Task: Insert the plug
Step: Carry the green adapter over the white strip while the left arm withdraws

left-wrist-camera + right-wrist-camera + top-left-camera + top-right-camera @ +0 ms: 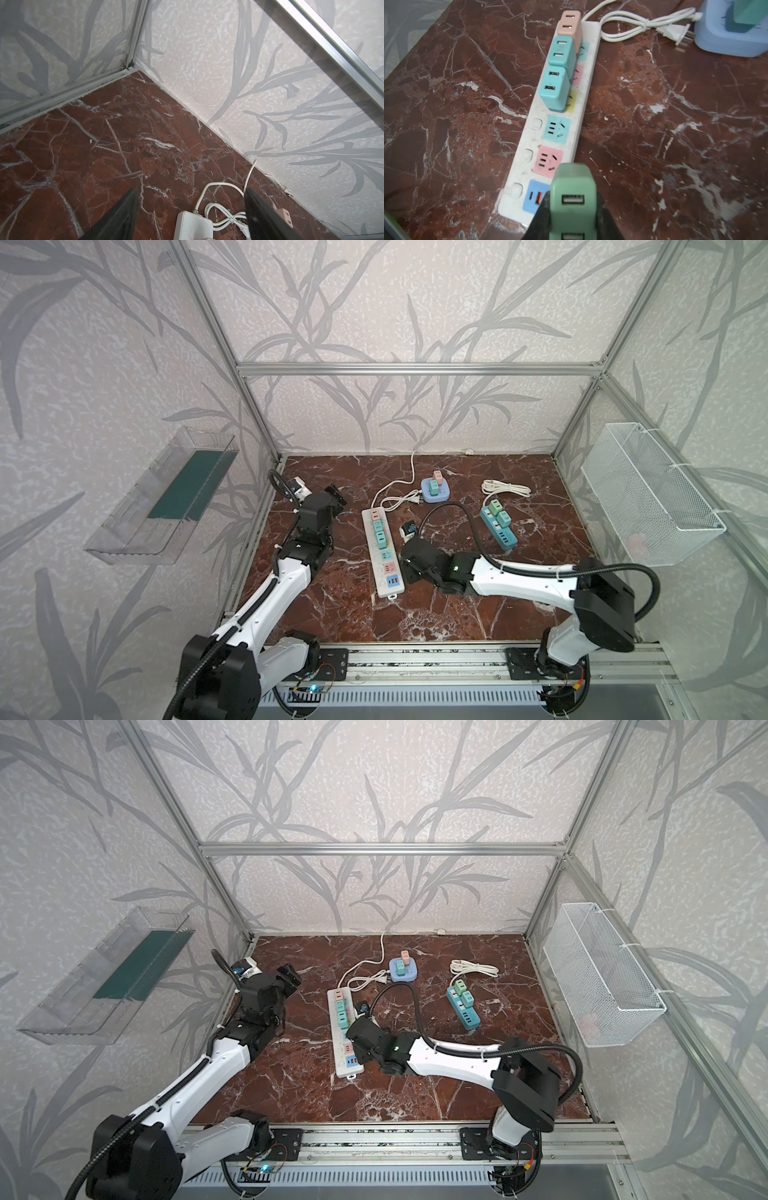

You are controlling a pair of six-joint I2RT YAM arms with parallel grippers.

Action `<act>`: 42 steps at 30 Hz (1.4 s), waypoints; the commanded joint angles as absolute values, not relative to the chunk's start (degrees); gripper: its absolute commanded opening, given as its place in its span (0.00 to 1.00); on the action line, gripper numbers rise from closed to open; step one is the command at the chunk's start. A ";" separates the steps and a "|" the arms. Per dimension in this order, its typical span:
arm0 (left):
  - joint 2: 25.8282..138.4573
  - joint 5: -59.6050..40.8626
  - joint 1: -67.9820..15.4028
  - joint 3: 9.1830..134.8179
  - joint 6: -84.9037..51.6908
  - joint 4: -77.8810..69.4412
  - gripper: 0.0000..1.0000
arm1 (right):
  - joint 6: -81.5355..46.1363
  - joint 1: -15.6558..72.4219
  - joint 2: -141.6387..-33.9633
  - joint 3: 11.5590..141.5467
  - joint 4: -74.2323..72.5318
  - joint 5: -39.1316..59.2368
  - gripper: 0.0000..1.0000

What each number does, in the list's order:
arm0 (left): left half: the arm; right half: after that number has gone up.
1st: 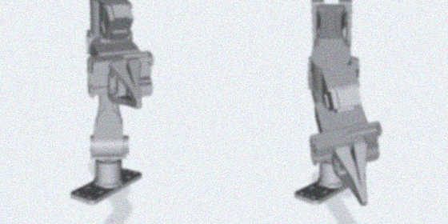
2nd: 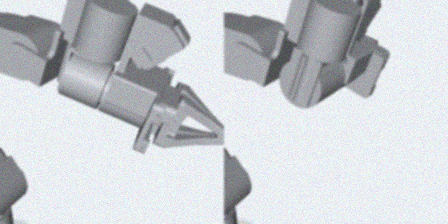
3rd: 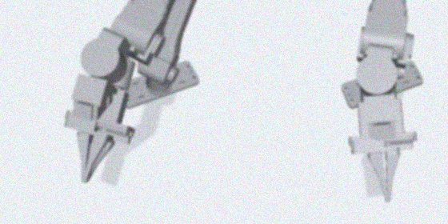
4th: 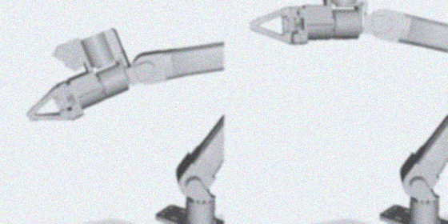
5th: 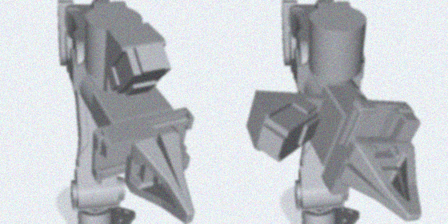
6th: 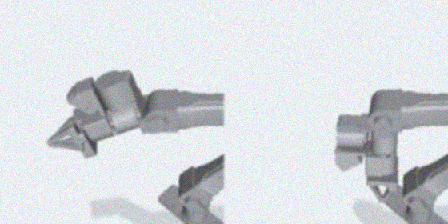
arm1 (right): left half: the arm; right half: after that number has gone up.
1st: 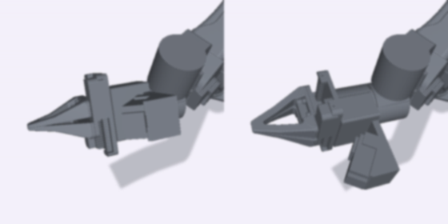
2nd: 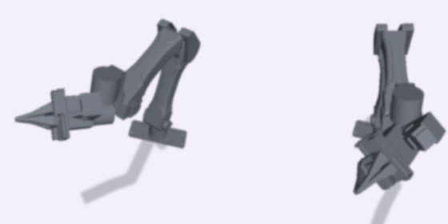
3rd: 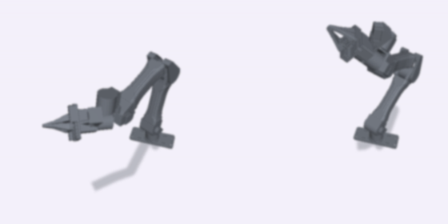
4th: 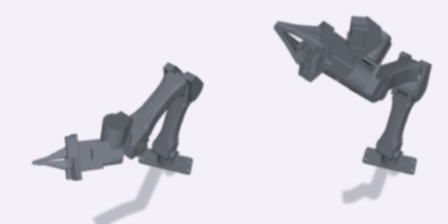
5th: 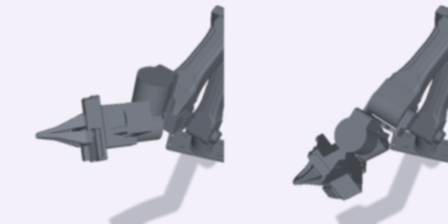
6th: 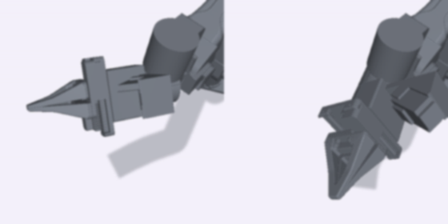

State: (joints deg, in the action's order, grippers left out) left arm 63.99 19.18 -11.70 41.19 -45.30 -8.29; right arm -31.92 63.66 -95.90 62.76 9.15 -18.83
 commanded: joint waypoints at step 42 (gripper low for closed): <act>63.40 10.90 -6.77 39.73 -55.37 -10.87 0.78 | -39.85 64.95 -120.88 85.20 23.41 -27.08 0.00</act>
State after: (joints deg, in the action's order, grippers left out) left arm 64.58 10.74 -7.27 40.34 -54.28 -9.82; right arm -37.74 64.97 -117.12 84.64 19.03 -26.79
